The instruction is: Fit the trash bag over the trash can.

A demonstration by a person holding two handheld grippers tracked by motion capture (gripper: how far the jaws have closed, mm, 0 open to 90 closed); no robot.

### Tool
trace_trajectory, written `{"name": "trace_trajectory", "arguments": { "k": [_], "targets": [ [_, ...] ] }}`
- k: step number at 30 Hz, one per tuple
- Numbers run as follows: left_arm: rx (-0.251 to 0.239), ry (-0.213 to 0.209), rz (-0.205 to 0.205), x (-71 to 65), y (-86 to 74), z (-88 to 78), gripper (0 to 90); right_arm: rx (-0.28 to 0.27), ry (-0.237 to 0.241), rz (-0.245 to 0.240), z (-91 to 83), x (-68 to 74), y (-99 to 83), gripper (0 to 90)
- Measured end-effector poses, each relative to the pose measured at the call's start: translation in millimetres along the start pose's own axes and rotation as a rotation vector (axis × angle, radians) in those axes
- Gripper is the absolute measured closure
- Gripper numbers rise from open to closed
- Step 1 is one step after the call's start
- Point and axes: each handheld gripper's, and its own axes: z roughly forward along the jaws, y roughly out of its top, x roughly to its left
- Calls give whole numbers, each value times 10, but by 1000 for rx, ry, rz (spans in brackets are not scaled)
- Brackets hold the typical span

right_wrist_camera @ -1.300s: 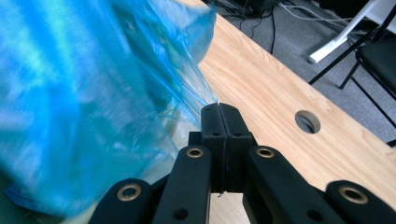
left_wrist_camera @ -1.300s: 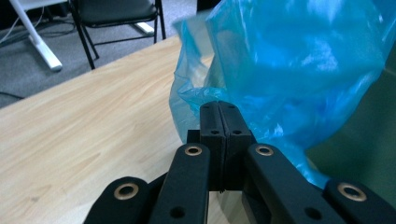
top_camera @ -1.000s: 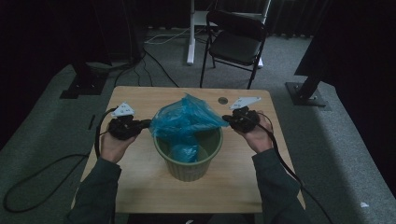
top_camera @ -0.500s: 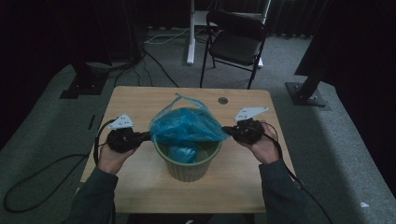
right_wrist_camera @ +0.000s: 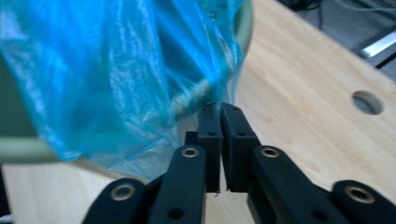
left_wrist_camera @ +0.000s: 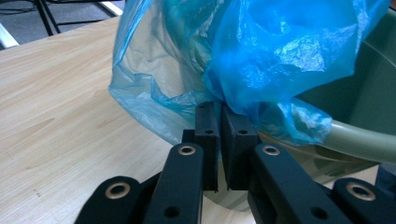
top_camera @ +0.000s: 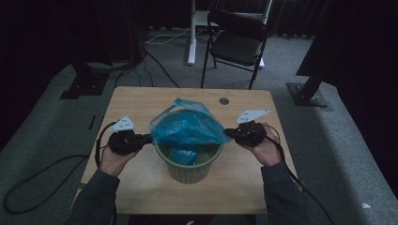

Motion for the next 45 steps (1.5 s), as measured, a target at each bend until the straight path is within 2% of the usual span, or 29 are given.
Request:
{"name": "trace_trajectory", "arguments": {
  "k": [6, 11, 12, 15, 20, 26, 30, 35, 37, 45],
  "targets": [
    [-6, 30, -3, 38, 35, 6, 825, -53, -41, -6, -66, -40, 165, 723],
    [-21, 55, -22, 78, 41, -17, 725, -98, -56, 7, -68, -88, 294, 693],
    [-32, 73, -34, 98, 42, -45, 703, -105, -57, 9, -60, -93, 315, 690],
    [-46, 90, -41, 128, 52, -104, 677, -128, -50, 14, -32, -103, 372, 689],
    [-72, 118, -48, 174, 107, -169, 663, -134, -36, 15, 42, -113, 438, 689],
    [-101, 141, -49, 209, 206, -170, 654, -122, -23, 21, 132, -124, 487, 687],
    [-127, 142, -60, 239, 282, -161, 652, -120, -20, 22, 165, -135, 498, 691],
    [-132, 138, -64, 270, 360, -106, 644, -121, -20, 24, 164, -139, 498, 695],
    [-130, 137, -62, 274, 380, -88, 633, -120, -18, 25, 164, -143, 499, 695],
    [-92, 105, -53, 317, 497, 162, 621, -119, -13, 31, 219, -167, 504, 700]
  ]
}}
